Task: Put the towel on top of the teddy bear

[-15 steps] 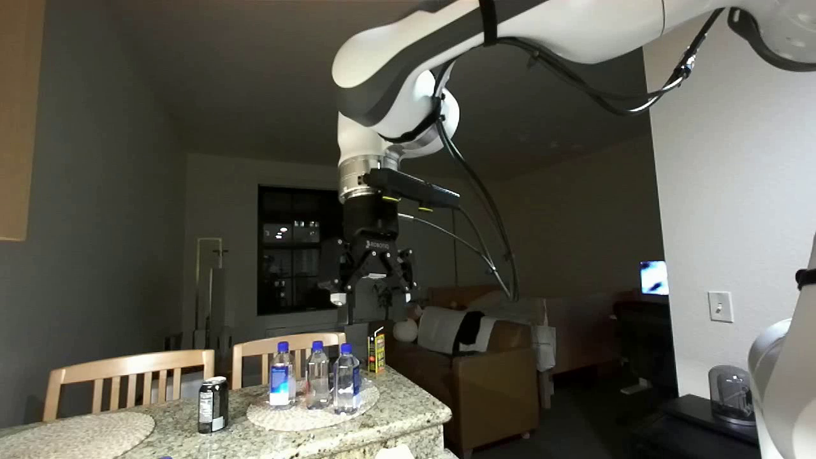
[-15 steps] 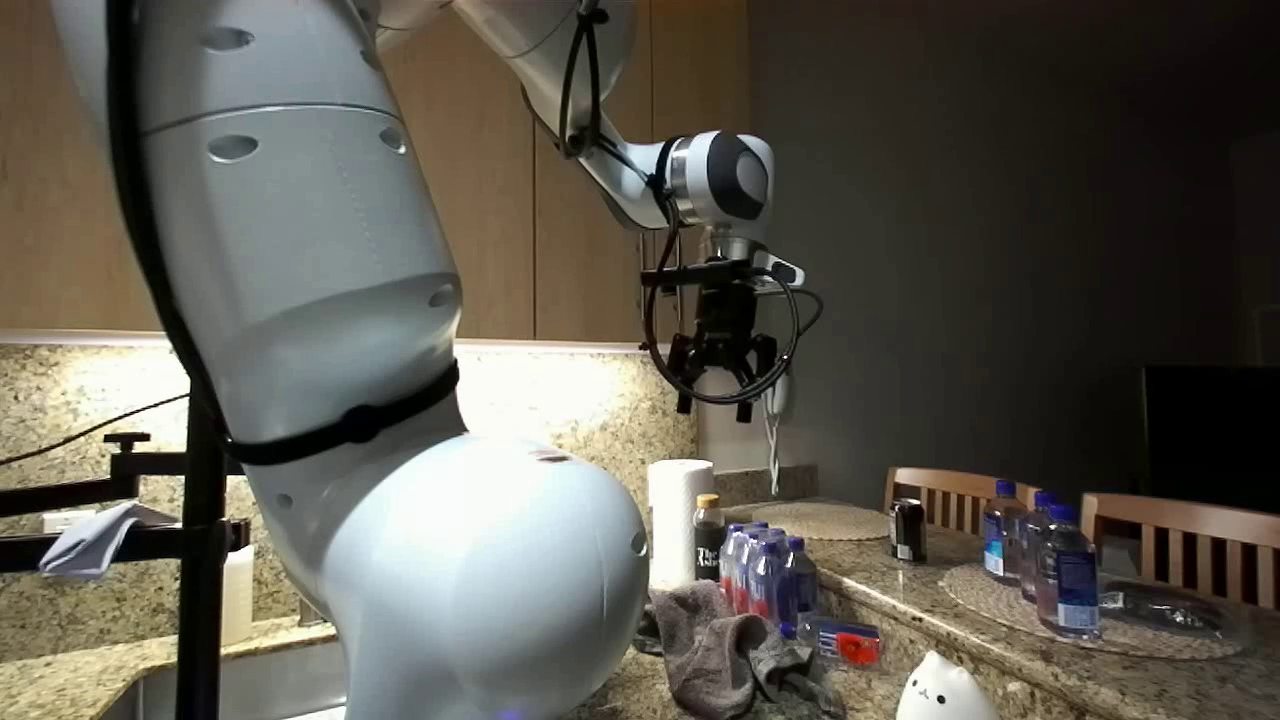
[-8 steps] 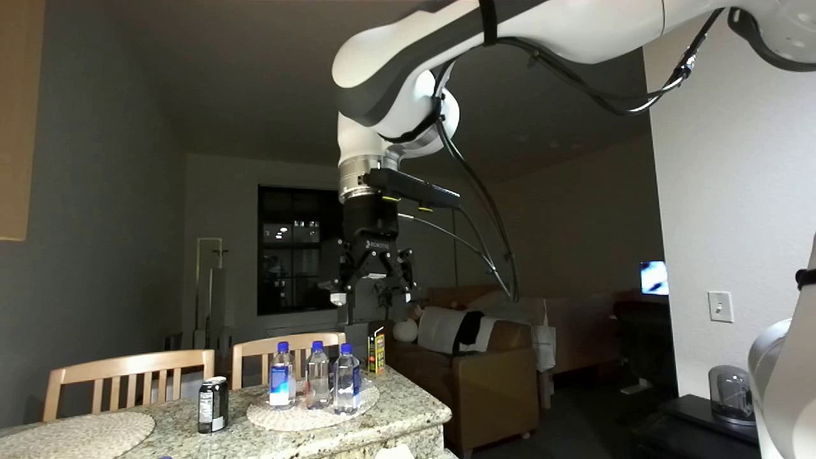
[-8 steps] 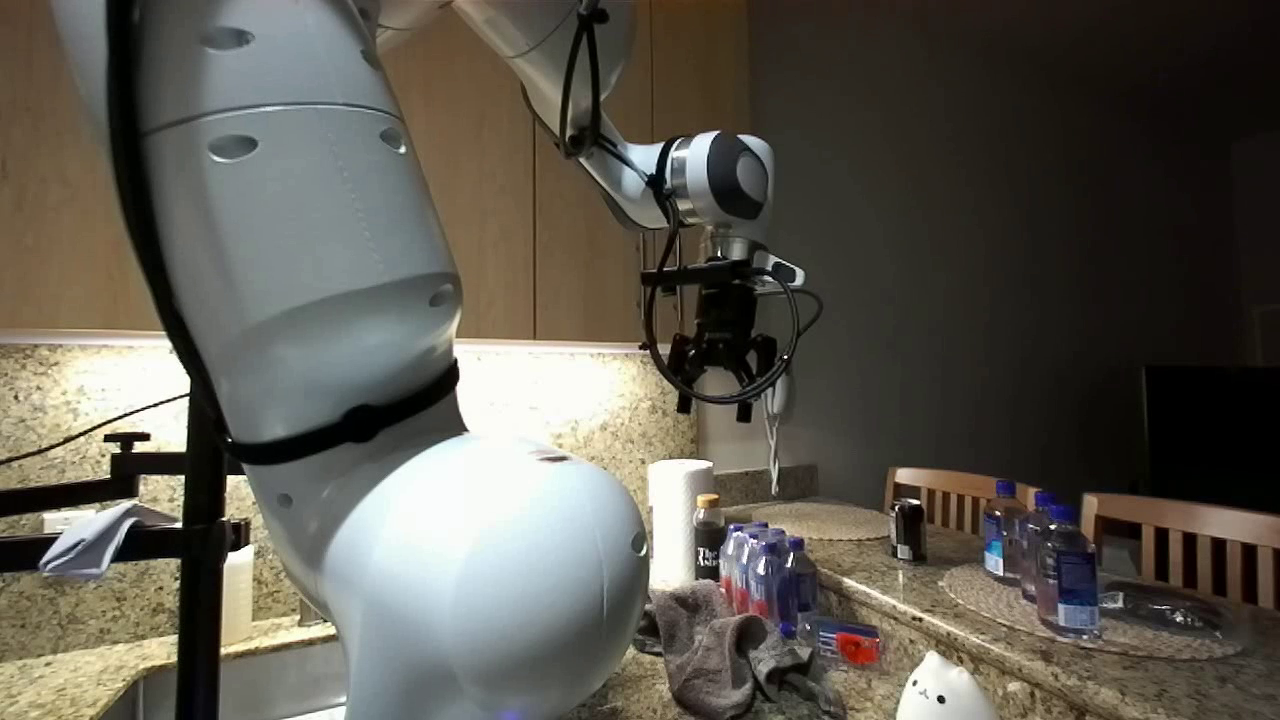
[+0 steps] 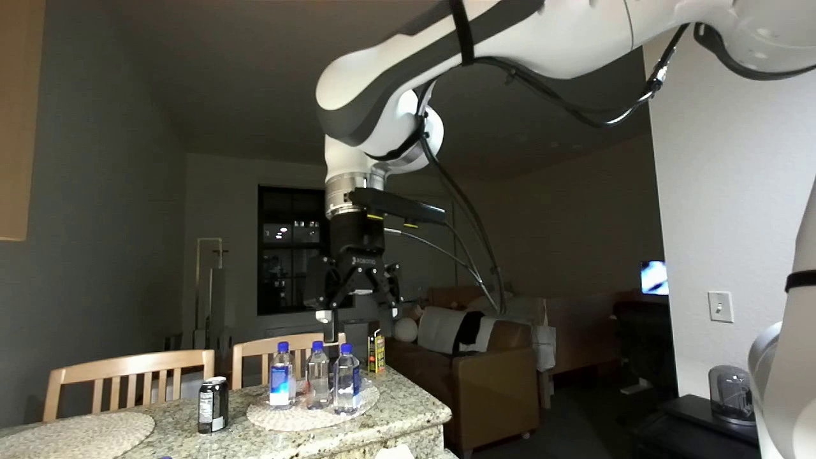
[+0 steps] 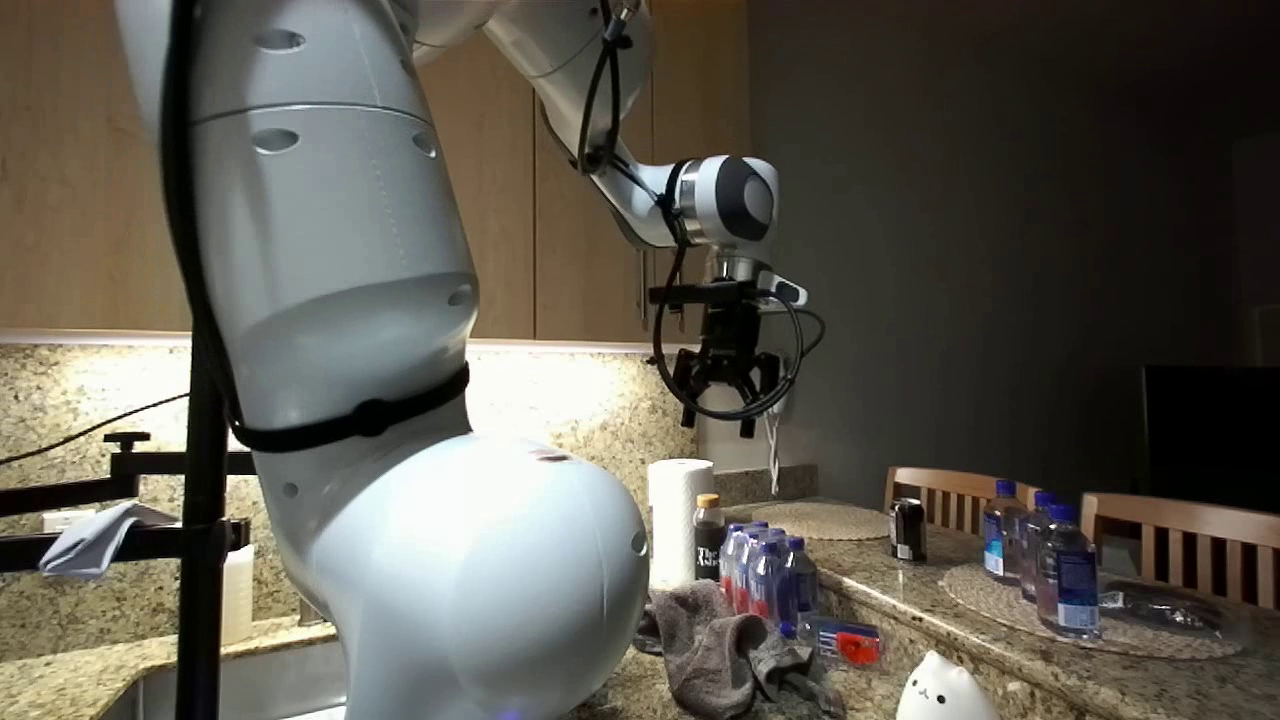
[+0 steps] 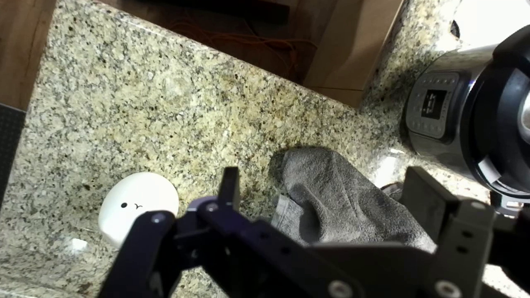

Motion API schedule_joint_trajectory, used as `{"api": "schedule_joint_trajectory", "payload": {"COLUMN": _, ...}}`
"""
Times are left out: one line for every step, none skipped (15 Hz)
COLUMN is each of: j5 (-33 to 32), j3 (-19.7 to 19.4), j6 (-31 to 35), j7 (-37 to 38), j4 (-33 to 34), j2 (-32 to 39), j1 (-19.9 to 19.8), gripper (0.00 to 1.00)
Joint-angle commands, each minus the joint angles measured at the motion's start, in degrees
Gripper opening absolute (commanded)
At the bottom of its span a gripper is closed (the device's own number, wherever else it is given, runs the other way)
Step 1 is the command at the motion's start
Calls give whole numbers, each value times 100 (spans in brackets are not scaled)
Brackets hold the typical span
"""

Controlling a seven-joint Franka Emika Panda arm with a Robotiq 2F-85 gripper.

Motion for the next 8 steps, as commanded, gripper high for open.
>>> {"api": "schedule_joint_trajectory", "payload": {"j5": 191, "j3": 55, "j6": 504, "j7": 111, "j4": 327, "j2": 625, "j1": 34, "gripper": 100}}
{"api": "schedule_joint_trajectory", "payload": {"j5": 194, "j3": 94, "j6": 853, "j7": 207, "j4": 318, "j2": 728, "j1": 42, "gripper": 100}}
{"api": "schedule_joint_trajectory", "payload": {"j5": 209, "j3": 119, "j6": 1124, "j7": 293, "j4": 325, "j2": 828, "j1": 53, "gripper": 100}}
{"api": "schedule_joint_trajectory", "payload": {"j5": 186, "j3": 158, "j6": 1442, "j7": 373, "j4": 285, "j2": 916, "j1": 76, "gripper": 100}}
{"api": "schedule_joint_trajectory", "payload": {"j5": 134, "j3": 187, "j6": 1702, "j7": 452, "j4": 250, "j2": 999, "j1": 97, "gripper": 100}}
{"api": "schedule_joint_trajectory", "payload": {"j5": 29, "j3": 230, "j6": 1921, "j7": 518, "j4": 164, "j2": 1074, "j1": 135, "gripper": 100}}
{"api": "schedule_joint_trajectory", "payload": {"j5": -65, "j3": 269, "j6": 2154, "j7": 598, "j4": 66, "j2": 1126, "j1": 166, "gripper": 100}}
{"api": "schedule_joint_trajectory", "payload": {"j5": -214, "j3": 323, "j6": 2316, "j7": 697, "j4": -40, "j2": 1209, "j1": 195, "gripper": 100}}
